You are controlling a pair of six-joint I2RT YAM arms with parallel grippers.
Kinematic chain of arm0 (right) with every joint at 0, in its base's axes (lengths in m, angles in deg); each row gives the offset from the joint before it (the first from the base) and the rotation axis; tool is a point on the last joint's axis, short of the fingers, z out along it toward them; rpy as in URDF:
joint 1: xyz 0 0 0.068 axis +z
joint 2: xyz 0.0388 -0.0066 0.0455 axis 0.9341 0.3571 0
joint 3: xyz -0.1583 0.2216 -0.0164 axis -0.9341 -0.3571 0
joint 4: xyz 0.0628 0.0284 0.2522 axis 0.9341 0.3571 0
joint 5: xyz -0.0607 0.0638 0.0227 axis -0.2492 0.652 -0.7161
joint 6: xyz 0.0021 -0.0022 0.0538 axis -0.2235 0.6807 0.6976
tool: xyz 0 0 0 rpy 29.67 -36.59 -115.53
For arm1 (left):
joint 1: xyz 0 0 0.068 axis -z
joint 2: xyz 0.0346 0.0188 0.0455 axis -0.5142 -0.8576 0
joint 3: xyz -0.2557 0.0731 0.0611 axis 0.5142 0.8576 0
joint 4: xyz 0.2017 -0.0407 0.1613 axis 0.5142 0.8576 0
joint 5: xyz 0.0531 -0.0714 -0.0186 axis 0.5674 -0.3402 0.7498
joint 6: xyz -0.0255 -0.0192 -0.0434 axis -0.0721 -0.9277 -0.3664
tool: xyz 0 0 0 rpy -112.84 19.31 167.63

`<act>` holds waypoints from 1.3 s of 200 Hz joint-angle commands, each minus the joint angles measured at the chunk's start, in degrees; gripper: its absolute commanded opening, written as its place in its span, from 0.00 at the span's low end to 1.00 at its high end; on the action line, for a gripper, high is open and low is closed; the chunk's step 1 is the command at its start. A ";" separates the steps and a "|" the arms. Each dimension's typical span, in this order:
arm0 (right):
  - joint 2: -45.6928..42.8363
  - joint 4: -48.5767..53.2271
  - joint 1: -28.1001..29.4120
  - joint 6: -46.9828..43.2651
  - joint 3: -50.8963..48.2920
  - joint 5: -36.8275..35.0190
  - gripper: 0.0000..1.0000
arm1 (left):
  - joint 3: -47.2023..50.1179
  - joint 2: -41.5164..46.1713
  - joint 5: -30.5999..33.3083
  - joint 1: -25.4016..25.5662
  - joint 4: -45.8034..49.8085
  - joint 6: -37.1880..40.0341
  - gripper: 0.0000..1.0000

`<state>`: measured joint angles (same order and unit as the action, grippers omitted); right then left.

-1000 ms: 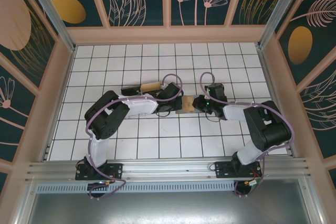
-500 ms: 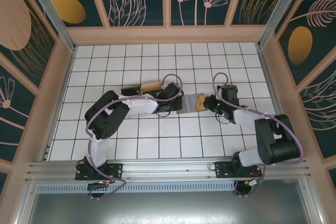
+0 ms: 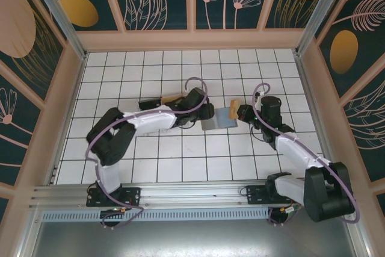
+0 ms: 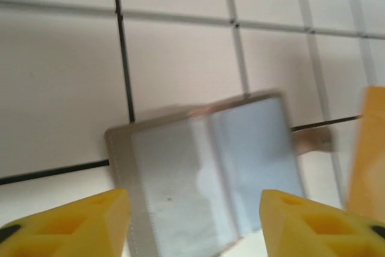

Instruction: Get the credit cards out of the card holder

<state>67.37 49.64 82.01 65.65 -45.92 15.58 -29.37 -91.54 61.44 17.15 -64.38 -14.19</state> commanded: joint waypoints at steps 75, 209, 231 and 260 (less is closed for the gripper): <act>-2.14 -5.65 15.63 -15.43 8.38 -3.26 0.00 | 19.71 36.38 22.79 -0.16 -2.71 0.49 0.99; 24.88 14.63 37.12 -76.26 40.12 -15.54 0.00 | 42.51 77.98 32.32 -0.14 2.55 1.85 0.99; 27.40 16.92 39.58 -83.94 41.99 -20.92 0.00 | 43.51 81.23 32.51 -0.11 3.86 1.42 0.99; 27.53 15.48 40.73 -87.22 42.25 -22.89 0.00 | 43.62 82.87 32.56 -0.13 4.94 1.63 0.99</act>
<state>94.67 63.67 122.36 -13.06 -5.51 -2.52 13.80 -9.73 92.91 17.15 -61.75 -13.40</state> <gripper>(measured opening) 0.066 0.985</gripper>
